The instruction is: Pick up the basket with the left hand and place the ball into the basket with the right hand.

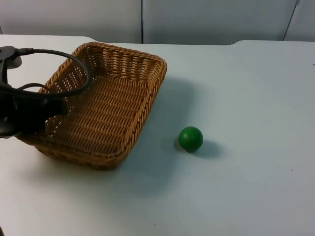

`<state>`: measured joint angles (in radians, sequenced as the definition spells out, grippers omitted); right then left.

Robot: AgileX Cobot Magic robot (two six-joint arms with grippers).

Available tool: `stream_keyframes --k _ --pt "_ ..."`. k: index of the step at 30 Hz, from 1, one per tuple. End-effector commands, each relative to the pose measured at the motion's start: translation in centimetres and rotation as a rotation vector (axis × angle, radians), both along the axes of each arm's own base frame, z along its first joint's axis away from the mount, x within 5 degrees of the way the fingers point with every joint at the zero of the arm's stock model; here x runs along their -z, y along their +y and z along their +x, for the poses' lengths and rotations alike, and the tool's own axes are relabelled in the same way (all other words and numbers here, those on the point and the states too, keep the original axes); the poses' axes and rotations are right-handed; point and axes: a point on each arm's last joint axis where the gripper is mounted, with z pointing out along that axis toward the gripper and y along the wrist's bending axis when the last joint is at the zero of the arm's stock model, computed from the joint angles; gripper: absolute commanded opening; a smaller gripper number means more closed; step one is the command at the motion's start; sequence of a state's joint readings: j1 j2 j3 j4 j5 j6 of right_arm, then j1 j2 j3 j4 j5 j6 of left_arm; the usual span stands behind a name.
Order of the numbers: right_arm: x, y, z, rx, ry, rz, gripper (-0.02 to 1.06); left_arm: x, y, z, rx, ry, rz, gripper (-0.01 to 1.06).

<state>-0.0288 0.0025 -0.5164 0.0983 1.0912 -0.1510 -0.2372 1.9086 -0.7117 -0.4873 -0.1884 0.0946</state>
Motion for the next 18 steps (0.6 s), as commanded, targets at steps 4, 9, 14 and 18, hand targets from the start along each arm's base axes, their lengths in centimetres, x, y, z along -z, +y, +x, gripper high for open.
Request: stream_keyframes --k 4,9,14,18 --pt "0.1 0.0 0.0 -0.002 -0.005 -0.009 0.00 0.0 -0.1 0.0 -0.060 0.006 -0.046 0.00" --pt "0.1 0.0 0.0 -0.002 -0.005 -0.009 0.00 0.1 -0.2 -0.2 -0.109 0.041 -0.092 0.00" --pt "0.1 0.0 0.0 -0.002 -0.005 -0.009 0.00 -0.3 -0.3 -0.6 -0.123 0.069 -0.118 0.00" --pt "0.1 0.0 0.0 -0.002 -0.005 -0.009 0.00 -1.9 -0.4 -0.6 -0.147 0.030 -0.156 0.00"
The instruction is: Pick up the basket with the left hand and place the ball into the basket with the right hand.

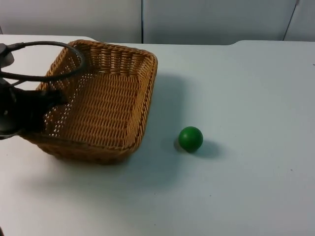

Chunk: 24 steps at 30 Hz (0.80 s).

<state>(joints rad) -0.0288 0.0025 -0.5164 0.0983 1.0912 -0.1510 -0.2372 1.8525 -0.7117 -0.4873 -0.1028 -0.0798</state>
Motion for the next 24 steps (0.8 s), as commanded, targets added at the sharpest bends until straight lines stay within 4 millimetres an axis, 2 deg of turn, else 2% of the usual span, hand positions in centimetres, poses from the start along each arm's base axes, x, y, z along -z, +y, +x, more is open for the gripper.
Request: stream_keyframes --k 1,3,6,11,18,21,24 --pt "0.1 0.0 0.0 -0.002 -0.005 -0.009 0.00 -1.2 -0.1 -0.1 -0.026 -0.028 -0.031 0.00" --pt "0.1 0.0 0.0 -0.002 -0.005 -0.009 0.00 -1.5 -0.1 -0.1 -0.025 -0.034 -0.035 0.00" --pt "0.1 0.0 0.0 -0.002 -0.005 -0.009 0.00 -3.4 -0.3 -0.5 -0.011 -0.049 -0.061 0.00" --pt "0.1 0.0 0.0 -0.002 -0.005 -0.009 0.00 -4.9 -0.3 -1.3 0.005 -0.051 -0.084 0.00" --pt "0.1 0.0 0.0 -0.002 -0.005 -0.009 0.00 -5.0 0.4 -3.8 0.001 -0.059 -0.073 0.00" --pt "0.1 0.0 0.0 -0.002 -0.005 -0.009 0.00 -4.9 1.0 -5.8 -0.002 -0.074 -0.058 0.00" --pt "0.1 0.0 0.0 -0.002 -0.005 -0.009 0.00 -5.5 1.1 -6.3 0.052 -0.090 -0.030 0.00"
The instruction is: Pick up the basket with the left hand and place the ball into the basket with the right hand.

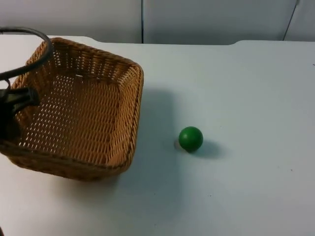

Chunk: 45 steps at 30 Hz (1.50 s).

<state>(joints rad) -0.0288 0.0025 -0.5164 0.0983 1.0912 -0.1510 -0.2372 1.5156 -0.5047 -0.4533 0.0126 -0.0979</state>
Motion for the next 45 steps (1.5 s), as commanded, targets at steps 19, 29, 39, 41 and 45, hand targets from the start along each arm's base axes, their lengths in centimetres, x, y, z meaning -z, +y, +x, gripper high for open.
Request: stream_keyframes --k 19,29,39,41,45 --pt "0.1 0.0 0.0 -0.002 -0.005 -0.009 0.00 -2.6 -0.2 -1.8 0.121 -0.008 0.016 0.00" --pt "0.1 0.0 0.0 -0.002 -0.005 -0.009 0.00 -2.6 -0.2 -1.7 0.104 -0.006 -0.001 0.00" --pt "0.1 0.0 0.0 -0.002 -0.005 -0.009 0.00 -2.7 -0.2 -1.5 0.100 -0.034 0.004 0.00" --pt "0.1 0.0 0.0 -0.002 -0.005 -0.009 0.00 -2.8 -0.2 -1.5 0.102 -0.040 0.005 0.00" --pt "0.1 0.0 0.0 -0.002 -0.005 -0.009 0.00 -2.8 -0.2 -1.4 0.114 -0.052 0.006 0.00"
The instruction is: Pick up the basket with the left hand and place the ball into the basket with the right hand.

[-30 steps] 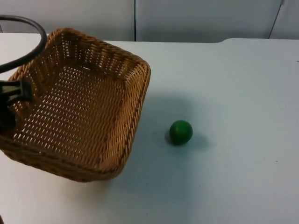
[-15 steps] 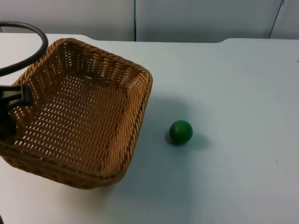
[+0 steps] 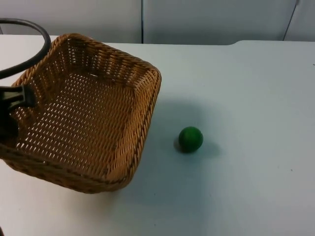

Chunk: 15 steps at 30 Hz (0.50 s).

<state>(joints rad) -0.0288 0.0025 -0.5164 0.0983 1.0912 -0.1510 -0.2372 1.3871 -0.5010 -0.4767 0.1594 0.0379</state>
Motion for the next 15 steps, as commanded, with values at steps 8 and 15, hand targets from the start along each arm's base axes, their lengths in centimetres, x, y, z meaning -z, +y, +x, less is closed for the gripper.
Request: stream_keyframes --k 8,15 --pt "0.08 -0.05 0.05 -0.002 -0.005 -0.009 0.00 -0.58 -0.08 0.22 0.003 -0.059 -0.006 0.00" --pt "0.08 -0.05 0.05 -0.002 -0.005 -0.009 0.00 -0.62 -0.04 0.29 0.004 -0.069 -0.001 0.00"
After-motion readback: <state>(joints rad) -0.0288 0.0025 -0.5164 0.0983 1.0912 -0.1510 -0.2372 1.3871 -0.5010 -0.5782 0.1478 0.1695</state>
